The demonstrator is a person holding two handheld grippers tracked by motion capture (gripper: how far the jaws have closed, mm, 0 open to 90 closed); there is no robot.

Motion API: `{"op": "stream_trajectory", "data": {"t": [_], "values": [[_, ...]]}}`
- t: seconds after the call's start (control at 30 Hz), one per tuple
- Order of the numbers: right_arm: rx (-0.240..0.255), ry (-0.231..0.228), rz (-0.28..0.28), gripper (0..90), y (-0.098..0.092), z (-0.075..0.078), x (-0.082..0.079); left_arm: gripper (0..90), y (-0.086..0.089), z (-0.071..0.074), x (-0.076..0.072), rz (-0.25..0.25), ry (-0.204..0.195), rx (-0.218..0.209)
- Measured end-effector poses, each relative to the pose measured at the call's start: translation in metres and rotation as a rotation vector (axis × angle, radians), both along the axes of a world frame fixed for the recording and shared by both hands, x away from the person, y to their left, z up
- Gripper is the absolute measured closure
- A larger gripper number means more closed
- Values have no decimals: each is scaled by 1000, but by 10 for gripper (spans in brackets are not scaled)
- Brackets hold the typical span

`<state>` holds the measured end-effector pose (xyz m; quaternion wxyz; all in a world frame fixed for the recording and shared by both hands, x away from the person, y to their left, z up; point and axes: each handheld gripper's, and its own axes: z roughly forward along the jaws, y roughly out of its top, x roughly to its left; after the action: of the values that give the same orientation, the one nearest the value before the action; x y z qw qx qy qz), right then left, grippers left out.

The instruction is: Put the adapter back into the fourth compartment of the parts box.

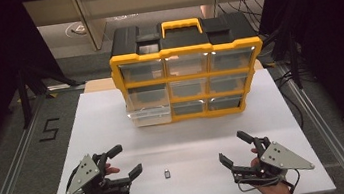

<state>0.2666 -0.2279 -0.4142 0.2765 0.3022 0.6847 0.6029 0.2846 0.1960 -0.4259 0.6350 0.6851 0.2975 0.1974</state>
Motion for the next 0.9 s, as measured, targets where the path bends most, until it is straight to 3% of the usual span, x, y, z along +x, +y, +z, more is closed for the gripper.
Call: {"op": "stream_trajectory", "data": {"t": [0.43, 0.6, 0.73, 0.9], "values": [[-18, -5, 15, 167, 4, 1, 0, 111, 0, 0, 0, -5, 0, -2], [-51, 9, 46, 168, 11, 3, 1, 111, -1, 1, 0, -6, -4, -2], [-121, 23, 70, 165, 20, 6, 1, 111, -1, 0, 0, -6, -2, -1], [-154, 38, 83, 165, 27, 10, 3, 112, -1, 0, 0, -6, -1, 1]]}}
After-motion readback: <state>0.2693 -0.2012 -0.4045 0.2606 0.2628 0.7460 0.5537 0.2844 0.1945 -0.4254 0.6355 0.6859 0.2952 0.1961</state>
